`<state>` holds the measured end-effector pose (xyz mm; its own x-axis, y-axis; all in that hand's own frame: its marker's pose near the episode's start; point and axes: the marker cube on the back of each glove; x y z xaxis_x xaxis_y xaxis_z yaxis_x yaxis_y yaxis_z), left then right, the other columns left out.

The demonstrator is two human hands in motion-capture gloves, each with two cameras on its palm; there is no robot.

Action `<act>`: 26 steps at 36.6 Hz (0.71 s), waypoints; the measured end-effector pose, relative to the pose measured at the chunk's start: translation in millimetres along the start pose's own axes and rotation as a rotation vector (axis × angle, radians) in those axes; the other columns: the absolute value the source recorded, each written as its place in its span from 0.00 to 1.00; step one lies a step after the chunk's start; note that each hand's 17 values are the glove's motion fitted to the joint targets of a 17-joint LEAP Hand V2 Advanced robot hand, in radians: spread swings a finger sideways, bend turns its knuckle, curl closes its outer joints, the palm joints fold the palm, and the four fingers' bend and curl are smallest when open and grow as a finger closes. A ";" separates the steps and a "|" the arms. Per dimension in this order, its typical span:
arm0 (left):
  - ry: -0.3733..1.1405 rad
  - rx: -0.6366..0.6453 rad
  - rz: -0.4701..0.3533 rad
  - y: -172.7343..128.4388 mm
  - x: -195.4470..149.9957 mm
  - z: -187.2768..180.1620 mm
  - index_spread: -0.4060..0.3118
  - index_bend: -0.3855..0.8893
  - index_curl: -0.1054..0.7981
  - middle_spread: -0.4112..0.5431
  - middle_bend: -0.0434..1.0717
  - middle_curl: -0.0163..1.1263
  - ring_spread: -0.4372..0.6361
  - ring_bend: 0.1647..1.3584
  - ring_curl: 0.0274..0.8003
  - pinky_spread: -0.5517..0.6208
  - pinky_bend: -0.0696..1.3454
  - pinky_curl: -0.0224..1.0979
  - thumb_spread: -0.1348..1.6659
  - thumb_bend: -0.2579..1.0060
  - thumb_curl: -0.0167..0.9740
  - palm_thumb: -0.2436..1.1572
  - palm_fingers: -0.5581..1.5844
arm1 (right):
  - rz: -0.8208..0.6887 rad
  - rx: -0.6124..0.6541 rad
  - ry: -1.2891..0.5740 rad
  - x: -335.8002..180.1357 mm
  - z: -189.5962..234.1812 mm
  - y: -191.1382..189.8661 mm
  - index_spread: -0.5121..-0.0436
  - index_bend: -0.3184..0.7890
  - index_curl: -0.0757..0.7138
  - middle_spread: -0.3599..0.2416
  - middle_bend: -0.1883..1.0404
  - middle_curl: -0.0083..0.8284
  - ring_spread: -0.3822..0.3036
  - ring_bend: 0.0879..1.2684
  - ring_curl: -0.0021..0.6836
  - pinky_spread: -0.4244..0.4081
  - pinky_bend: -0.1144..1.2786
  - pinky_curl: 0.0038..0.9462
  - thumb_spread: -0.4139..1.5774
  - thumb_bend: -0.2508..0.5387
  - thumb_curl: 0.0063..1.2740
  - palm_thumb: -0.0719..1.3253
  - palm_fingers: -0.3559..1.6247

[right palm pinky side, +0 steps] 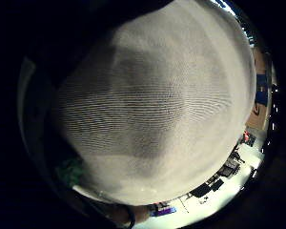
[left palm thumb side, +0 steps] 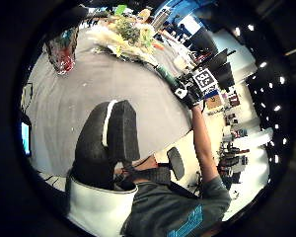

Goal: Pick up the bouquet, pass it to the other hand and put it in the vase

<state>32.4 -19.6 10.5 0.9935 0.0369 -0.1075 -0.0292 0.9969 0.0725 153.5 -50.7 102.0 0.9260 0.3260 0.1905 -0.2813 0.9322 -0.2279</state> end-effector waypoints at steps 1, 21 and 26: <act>0.003 -0.002 -0.002 0.9 0.5 -0.7 0.44 0.41 0.44 0.47 0.20 0.30 0.55 0.31 0.38 0.72 0.31 0.35 0.72 0.19 0.30 0.34 0.47 | 0.006 0.044 0.040 1.4 2.6 -8.4 0.48 0.64 0.39 0.71 0.39 0.38 0.87 0.20 0.34 0.88 0.42 0.31 0.78 0.49 0.30 0.72 0.36; 0.121 0.104 0.021 -21.3 9.0 -34.8 0.44 0.41 0.45 0.45 0.21 0.32 0.53 0.31 0.38 0.70 0.30 0.36 0.73 0.19 0.31 0.35 0.50 | -0.002 0.482 -0.170 -8.3 -15.2 -44.2 0.57 0.48 0.56 0.35 0.70 0.62 0.30 0.70 0.74 0.19 0.57 0.45 0.57 0.29 0.42 0.74 0.91; 0.271 0.119 0.065 -34.3 29.4 -50.5 0.42 0.42 0.45 0.42 0.21 0.32 0.51 0.31 0.37 0.67 0.29 0.35 0.73 0.19 0.31 0.35 0.53 | -0.082 0.541 -0.377 -32.0 -42.7 -26.5 0.57 0.49 0.60 0.34 0.72 0.65 0.28 0.73 0.76 0.17 0.58 0.47 0.56 0.29 0.44 0.74 0.90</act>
<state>57.1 -49.2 -45.3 0.9241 0.1331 -0.3581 -0.0624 0.9773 0.2023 142.1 -92.5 61.2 0.8260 0.1921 0.5299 -0.3915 0.8719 0.2942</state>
